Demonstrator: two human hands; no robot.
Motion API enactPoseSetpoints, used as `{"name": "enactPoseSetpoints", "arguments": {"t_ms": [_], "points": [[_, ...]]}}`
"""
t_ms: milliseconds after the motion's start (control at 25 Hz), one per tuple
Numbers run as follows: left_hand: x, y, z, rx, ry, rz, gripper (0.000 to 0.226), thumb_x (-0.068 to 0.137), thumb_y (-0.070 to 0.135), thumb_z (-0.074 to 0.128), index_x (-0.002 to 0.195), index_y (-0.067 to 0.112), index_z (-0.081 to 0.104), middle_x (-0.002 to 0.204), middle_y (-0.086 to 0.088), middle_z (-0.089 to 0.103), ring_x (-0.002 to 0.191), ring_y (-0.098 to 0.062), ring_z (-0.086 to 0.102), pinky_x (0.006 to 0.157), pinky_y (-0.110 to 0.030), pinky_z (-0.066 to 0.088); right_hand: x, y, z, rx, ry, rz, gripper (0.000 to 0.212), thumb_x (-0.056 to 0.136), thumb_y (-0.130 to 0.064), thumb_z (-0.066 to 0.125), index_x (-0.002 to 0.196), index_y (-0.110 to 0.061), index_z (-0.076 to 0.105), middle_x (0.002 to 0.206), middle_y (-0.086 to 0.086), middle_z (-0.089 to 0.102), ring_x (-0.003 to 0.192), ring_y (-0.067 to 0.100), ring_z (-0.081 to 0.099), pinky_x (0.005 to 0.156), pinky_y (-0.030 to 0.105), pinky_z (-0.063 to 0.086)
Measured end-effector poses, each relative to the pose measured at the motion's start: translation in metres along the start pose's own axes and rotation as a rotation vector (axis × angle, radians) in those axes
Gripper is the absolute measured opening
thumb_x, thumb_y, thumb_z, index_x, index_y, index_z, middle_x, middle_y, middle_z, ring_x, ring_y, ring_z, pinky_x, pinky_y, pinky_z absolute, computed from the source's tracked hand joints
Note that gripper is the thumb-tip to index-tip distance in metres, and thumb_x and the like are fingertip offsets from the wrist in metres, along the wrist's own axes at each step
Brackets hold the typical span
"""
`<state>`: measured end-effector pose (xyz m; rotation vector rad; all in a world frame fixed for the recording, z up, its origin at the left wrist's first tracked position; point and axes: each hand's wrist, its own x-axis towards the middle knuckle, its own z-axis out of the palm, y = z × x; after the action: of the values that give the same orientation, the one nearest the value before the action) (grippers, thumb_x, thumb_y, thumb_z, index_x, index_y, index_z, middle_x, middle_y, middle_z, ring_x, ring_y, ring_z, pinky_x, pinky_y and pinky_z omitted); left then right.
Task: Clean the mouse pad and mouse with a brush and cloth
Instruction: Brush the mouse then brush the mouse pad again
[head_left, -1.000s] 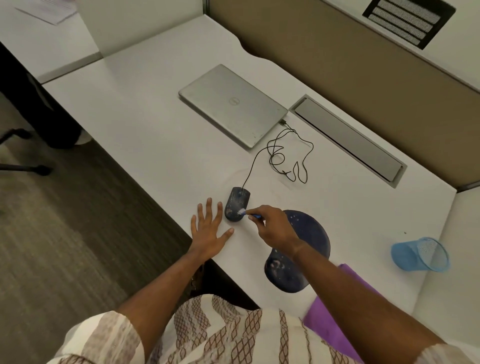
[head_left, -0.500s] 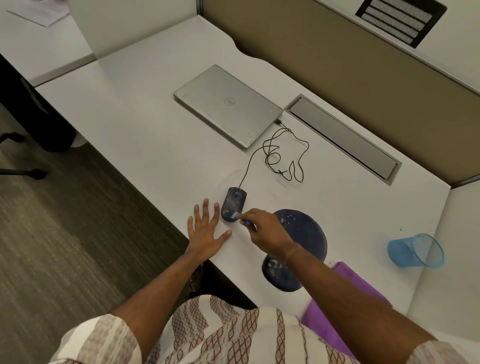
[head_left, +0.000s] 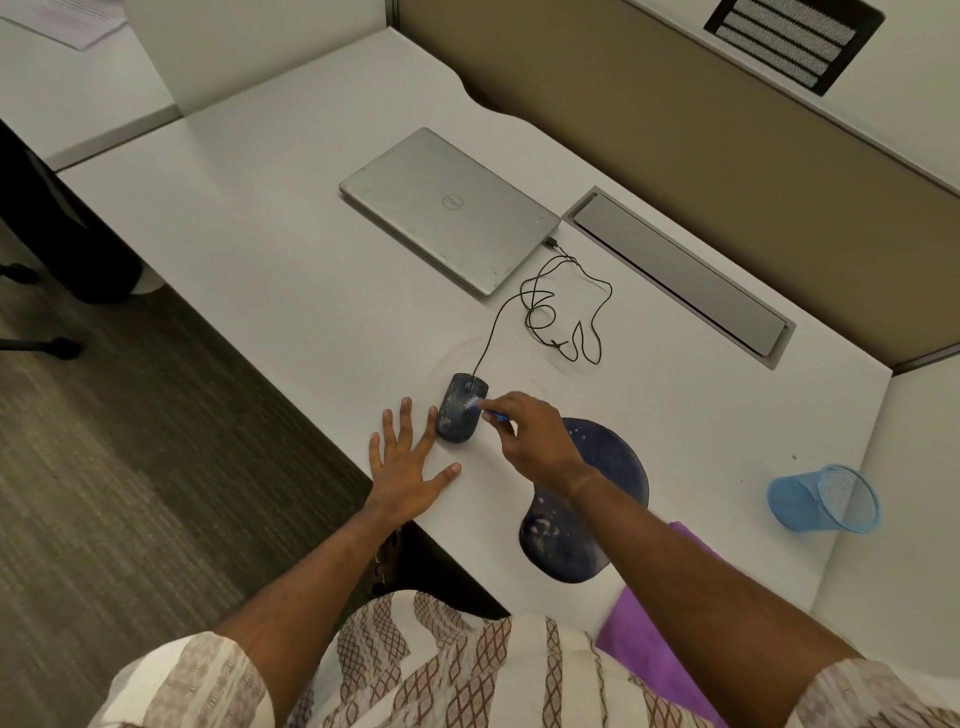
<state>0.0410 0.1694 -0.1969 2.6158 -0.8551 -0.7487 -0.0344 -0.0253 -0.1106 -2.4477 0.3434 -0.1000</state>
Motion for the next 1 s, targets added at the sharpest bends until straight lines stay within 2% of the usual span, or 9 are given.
{"name": "enactPoseSetpoints", "arguments": {"t_ms": [80,120,240,320,400,520,680,840,1000], "points": [[0.0,0.0,-0.001,-0.008,-0.003,0.0,0.091,0.09,0.074,0.037,0.153,0.04,-0.02,0.153,0.005,-0.045,0.141,-0.023,-0.042,0.117,-0.053,-0.018,0.002,0.001,0.003,0.009,-0.004,0.01,0.025,0.095,-0.017,0.061,0.118,-0.021,0.07,0.103,-0.004,0.07,0.089,0.007,0.06,0.076,0.006,0.039],[0.0,0.0,-0.001,-0.009,-0.004,0.0,0.091,0.09,0.074,0.037,0.153,0.04,-0.02,0.153,0.005,-0.045,0.141,-0.024,-0.042,0.118,-0.053,-0.017,0.0,0.003,0.005,0.023,-0.009,0.02,0.024,0.095,-0.018,0.061,0.117,-0.022,0.07,0.102,-0.004,0.07,0.088,0.006,0.06,0.075,0.006,0.04],[-0.001,0.001,-0.001,-0.004,-0.007,-0.004,0.092,0.091,0.074,0.038,0.152,0.04,-0.021,0.153,0.004,-0.045,0.141,-0.024,-0.042,0.119,-0.054,-0.016,-0.009,0.013,0.008,0.054,-0.042,0.081,0.023,0.096,-0.022,0.06,0.117,-0.023,0.071,0.102,-0.004,0.069,0.088,0.007,0.059,0.079,0.019,0.049],[-0.001,0.001,-0.002,-0.003,-0.015,-0.006,0.092,0.091,0.073,0.038,0.152,0.04,-0.022,0.153,0.004,-0.045,0.141,-0.025,-0.042,0.119,-0.054,-0.016,-0.013,0.02,0.008,0.043,-0.07,0.121,0.021,0.096,-0.023,0.06,0.114,-0.022,0.072,0.103,-0.005,0.07,0.088,0.004,0.057,0.082,0.023,0.05],[-0.001,0.002,-0.003,-0.001,-0.021,-0.005,0.092,0.091,0.073,0.038,0.152,0.039,-0.022,0.153,0.003,-0.045,0.141,-0.025,-0.042,0.119,-0.054,-0.015,-0.014,0.023,0.006,0.042,-0.074,0.14,0.021,0.096,-0.024,0.06,0.112,-0.022,0.073,0.102,-0.006,0.07,0.086,0.004,0.056,0.081,0.018,0.048],[-0.001,0.002,-0.004,-0.007,-0.025,-0.003,0.093,0.091,0.073,0.039,0.153,0.039,-0.021,0.153,0.003,-0.045,0.141,-0.026,-0.041,0.119,-0.054,-0.016,-0.004,0.016,0.0,0.062,0.028,0.11,0.019,0.095,-0.025,0.062,0.11,-0.026,0.073,0.097,-0.008,0.07,0.083,0.004,0.058,0.074,0.01,0.042],[-0.002,0.003,-0.005,-0.006,-0.035,-0.003,0.093,0.091,0.073,0.039,0.152,0.04,-0.022,0.153,0.004,-0.046,0.14,-0.025,-0.043,0.118,-0.054,-0.016,0.014,0.003,0.0,0.066,0.061,0.073,0.02,0.094,-0.023,0.063,0.112,-0.025,0.073,0.102,-0.006,0.072,0.09,0.006,0.062,0.08,0.018,0.048],[-0.002,0.003,-0.005,-0.01,-0.03,-0.002,0.094,0.091,0.073,0.04,0.152,0.039,-0.022,0.154,0.003,-0.045,0.141,-0.025,-0.042,0.118,-0.054,-0.016,0.007,0.01,0.006,0.068,-0.006,0.105,0.022,0.096,-0.025,0.061,0.114,-0.027,0.073,0.102,-0.005,0.072,0.09,0.009,0.062,0.081,0.025,0.051],[-0.002,0.003,-0.005,-0.003,-0.041,-0.001,0.095,0.091,0.073,0.04,0.152,0.038,-0.023,0.153,0.002,-0.045,0.141,-0.026,-0.042,0.119,-0.054,-0.016,0.004,0.02,0.004,0.012,-0.067,0.148,0.021,0.095,-0.025,0.061,0.111,-0.019,0.074,0.101,0.0,0.072,0.085,0.009,0.059,0.081,0.032,0.053]]}}
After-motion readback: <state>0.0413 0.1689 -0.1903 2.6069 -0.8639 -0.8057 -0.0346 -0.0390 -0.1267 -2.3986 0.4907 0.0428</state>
